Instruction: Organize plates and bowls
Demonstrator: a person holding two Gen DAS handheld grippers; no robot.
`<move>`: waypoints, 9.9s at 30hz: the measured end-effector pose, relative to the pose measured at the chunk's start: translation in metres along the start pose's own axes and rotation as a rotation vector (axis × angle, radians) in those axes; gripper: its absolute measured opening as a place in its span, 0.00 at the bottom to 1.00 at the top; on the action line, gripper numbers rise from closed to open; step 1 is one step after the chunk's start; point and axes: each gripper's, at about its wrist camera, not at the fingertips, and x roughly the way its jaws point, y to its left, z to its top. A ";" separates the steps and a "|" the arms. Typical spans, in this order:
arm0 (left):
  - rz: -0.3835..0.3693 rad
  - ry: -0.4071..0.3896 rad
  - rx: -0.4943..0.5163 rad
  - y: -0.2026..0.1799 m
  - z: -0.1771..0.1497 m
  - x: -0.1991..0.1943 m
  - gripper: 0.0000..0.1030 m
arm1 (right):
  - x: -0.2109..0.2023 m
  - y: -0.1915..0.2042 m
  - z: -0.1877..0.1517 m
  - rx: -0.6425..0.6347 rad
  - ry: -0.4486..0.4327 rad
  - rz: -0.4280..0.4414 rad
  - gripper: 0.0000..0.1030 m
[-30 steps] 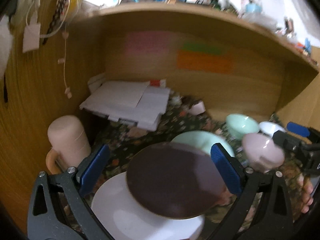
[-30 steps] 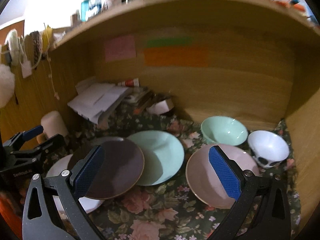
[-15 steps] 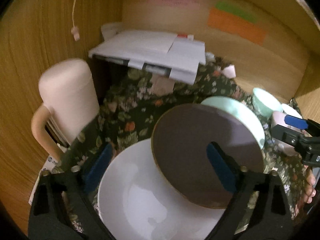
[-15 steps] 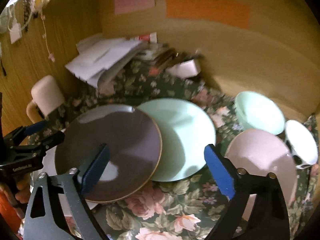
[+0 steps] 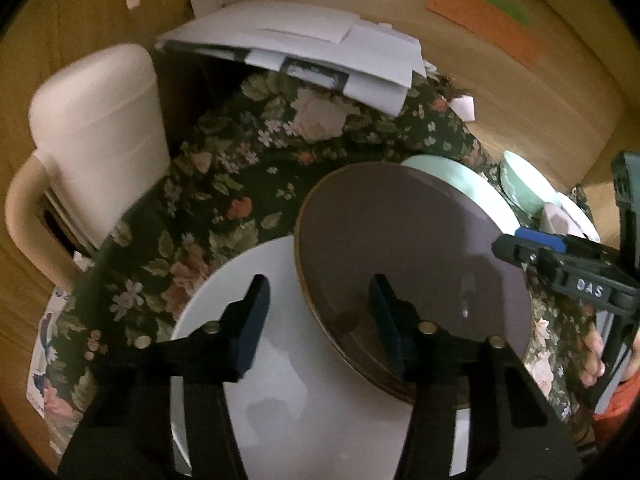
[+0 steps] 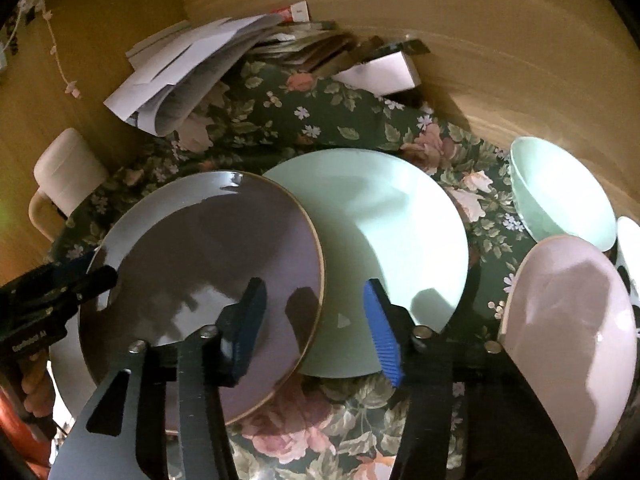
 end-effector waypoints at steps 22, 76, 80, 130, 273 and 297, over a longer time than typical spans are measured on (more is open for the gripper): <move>-0.012 0.047 0.014 -0.008 -0.001 0.004 0.34 | 0.020 0.005 0.004 0.015 0.046 0.085 0.27; -0.152 -0.009 0.133 -0.102 -0.045 -0.056 0.34 | -0.119 -0.039 -0.101 0.190 -0.184 -0.008 0.27; -0.159 0.014 0.141 -0.107 -0.051 -0.053 0.34 | -0.120 -0.042 -0.110 0.209 -0.179 -0.014 0.27; -0.199 0.214 0.183 -0.133 -0.064 0.001 0.34 | -0.124 -0.071 -0.135 0.286 -0.154 -0.097 0.45; -0.159 0.014 0.151 -0.104 -0.047 -0.057 0.41 | -0.110 -0.037 -0.101 0.182 -0.165 -0.001 0.32; -0.155 0.124 0.200 -0.134 -0.065 -0.021 0.41 | -0.093 -0.069 -0.134 0.292 -0.099 0.006 0.32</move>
